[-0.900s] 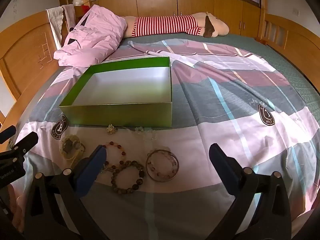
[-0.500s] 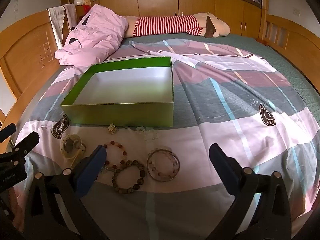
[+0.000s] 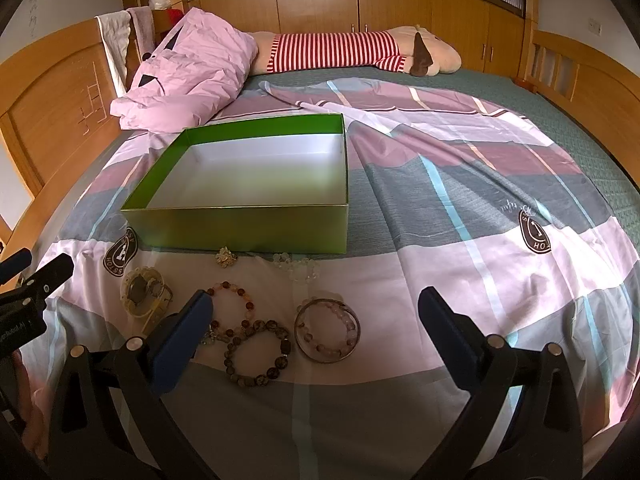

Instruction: Organize jewelry

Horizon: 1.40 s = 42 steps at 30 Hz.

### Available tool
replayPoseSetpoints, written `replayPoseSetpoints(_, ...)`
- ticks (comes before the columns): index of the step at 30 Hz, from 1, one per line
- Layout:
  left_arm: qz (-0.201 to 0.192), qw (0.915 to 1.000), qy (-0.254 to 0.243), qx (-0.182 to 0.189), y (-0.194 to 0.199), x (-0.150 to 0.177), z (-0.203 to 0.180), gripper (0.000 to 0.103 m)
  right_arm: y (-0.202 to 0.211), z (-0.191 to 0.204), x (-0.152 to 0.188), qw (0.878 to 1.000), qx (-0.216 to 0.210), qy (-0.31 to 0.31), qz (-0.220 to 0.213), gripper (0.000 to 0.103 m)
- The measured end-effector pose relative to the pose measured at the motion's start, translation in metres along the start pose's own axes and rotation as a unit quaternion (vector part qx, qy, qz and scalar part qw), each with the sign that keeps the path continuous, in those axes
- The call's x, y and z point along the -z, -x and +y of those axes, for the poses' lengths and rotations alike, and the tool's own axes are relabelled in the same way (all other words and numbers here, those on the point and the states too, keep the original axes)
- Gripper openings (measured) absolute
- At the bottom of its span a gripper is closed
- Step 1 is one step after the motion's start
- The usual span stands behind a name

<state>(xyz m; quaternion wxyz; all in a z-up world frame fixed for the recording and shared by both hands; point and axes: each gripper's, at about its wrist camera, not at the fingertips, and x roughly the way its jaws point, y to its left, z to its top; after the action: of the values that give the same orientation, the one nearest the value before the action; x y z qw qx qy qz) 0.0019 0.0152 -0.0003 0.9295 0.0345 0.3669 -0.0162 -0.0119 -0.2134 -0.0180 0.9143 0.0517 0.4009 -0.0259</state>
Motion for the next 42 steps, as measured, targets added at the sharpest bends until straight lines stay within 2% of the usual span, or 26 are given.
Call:
replayPoseSetpoints(14, 0.009, 0.9998, -0.018, -0.005, -0.005, 0.002, -0.008, 0.101, -0.001, -0.001, 0.001, 1.000, -0.001, 0.001, 0.001, 0.102)
replayPoseSetpoints(42, 0.018, 0.9998, -0.004, -0.005, -0.008, 0.003, -0.002, 0.101, -0.004, 0.000, 0.003, 1.000, 0.003, 0.005, 0.006, 0.102)
